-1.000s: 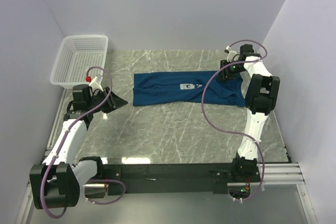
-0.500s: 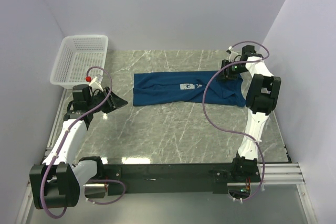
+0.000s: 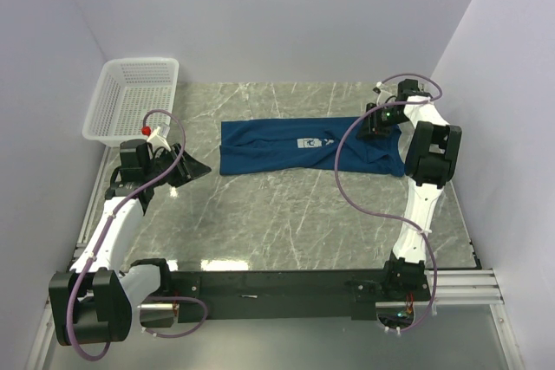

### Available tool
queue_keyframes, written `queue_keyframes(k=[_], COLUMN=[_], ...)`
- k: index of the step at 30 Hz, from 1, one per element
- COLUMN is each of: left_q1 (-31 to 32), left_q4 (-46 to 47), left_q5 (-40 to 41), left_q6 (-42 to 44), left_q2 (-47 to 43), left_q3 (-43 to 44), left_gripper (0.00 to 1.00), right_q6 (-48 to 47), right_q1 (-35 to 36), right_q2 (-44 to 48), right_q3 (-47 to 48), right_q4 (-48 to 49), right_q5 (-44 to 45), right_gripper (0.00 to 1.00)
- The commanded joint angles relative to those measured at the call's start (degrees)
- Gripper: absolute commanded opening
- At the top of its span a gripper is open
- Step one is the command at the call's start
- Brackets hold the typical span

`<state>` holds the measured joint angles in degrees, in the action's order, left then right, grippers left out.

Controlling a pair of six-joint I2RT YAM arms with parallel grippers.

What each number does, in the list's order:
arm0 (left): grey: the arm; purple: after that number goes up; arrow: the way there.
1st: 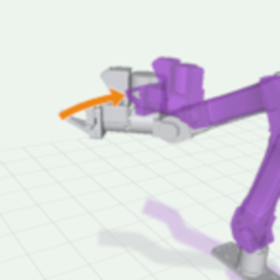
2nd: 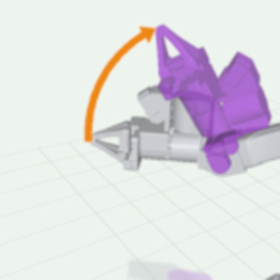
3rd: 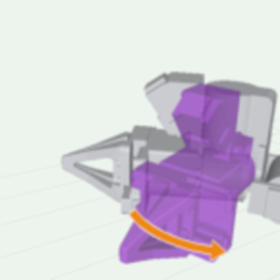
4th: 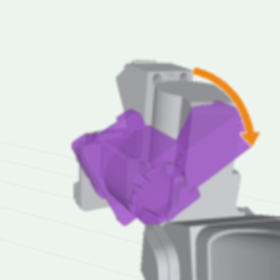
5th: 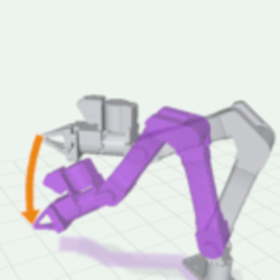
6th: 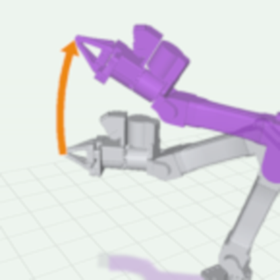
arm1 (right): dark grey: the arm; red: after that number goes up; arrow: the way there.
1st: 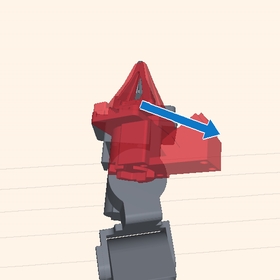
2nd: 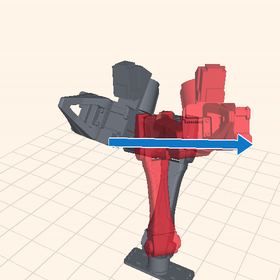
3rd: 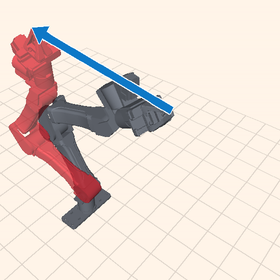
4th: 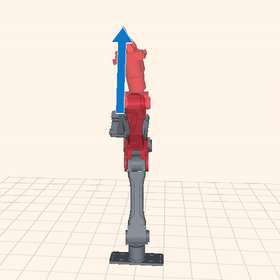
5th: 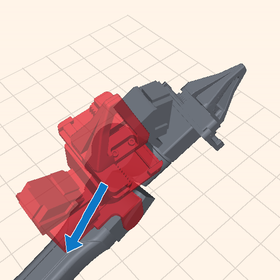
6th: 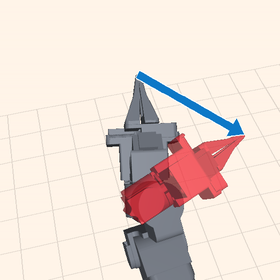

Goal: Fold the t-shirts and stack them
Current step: Fold the tshirt

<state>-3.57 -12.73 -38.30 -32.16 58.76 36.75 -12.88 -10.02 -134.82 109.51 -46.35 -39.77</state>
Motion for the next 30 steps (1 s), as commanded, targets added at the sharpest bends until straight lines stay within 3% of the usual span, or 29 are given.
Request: queue_keyframes(k=[1,10,25,30], left_q1=[-0.29,-0.29,-0.29,-0.29], left_q4=[1.92,2.01,2.01,1.92], left_q5=[-0.98,-0.98,-1.07,-1.07], left_q6=[0.87,0.96,0.87,0.96], left_q2=[-0.23,-0.32,-0.05,0.12], left_q3=[-0.01,-0.01,-0.01,-0.01], left_gripper=[0.41,0.41,0.41,0.41], right_q6=[0.23,0.84,0.14,0.58], right_q1=[-0.53,-0.61,-0.70,-0.70], right_q2=[0.35,2.55,4.74,7.29], right_q3=[2.19,1.84,1.67,-0.35], right_q4=[-0.59,1.26,4.07,8.90], right_q5=[-1.71,-3.03,-0.05,2.23], right_gripper=[0.42,0.30,0.00,0.00])
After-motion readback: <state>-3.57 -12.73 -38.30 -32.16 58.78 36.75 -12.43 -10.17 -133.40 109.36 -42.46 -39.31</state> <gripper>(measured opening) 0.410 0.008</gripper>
